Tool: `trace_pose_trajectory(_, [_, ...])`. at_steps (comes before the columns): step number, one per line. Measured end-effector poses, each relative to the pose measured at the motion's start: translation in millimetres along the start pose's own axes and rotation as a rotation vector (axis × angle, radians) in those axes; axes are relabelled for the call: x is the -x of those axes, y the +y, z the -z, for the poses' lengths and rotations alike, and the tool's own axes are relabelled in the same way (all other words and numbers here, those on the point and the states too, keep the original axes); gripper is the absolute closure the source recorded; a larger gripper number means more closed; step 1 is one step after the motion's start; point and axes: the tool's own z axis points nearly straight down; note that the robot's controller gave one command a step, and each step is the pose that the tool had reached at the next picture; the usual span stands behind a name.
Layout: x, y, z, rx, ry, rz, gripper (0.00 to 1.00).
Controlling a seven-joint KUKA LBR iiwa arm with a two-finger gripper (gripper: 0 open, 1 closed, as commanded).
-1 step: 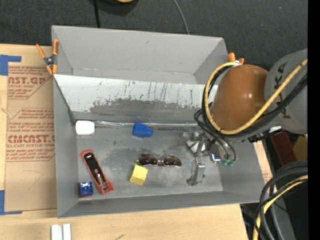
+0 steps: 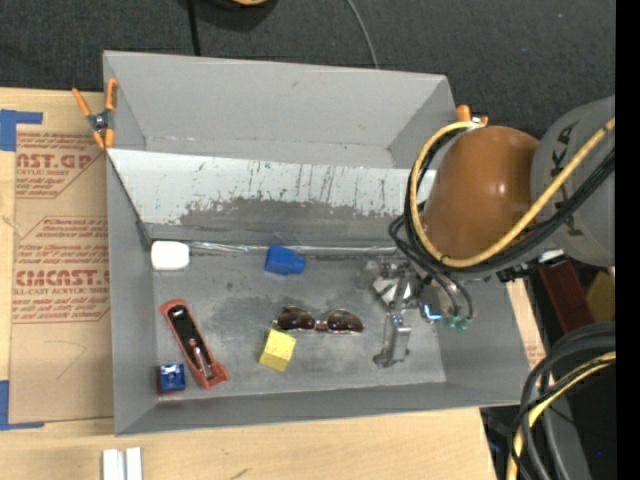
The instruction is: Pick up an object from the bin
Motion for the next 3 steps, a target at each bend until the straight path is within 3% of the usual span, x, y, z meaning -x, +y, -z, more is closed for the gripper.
trace_pose_trajectory(1, [10.6, 0, -44, 0.001, -0.005, -0.037, 0.0])
trace_pose_trajectory(2, [26.5, 9, -92, 0.001, 0.001, -0.154, 0.0])
trace_pose_trajectory(3, [44.6, 4, -120, 0.002, -0.006, -0.169, 1.0])
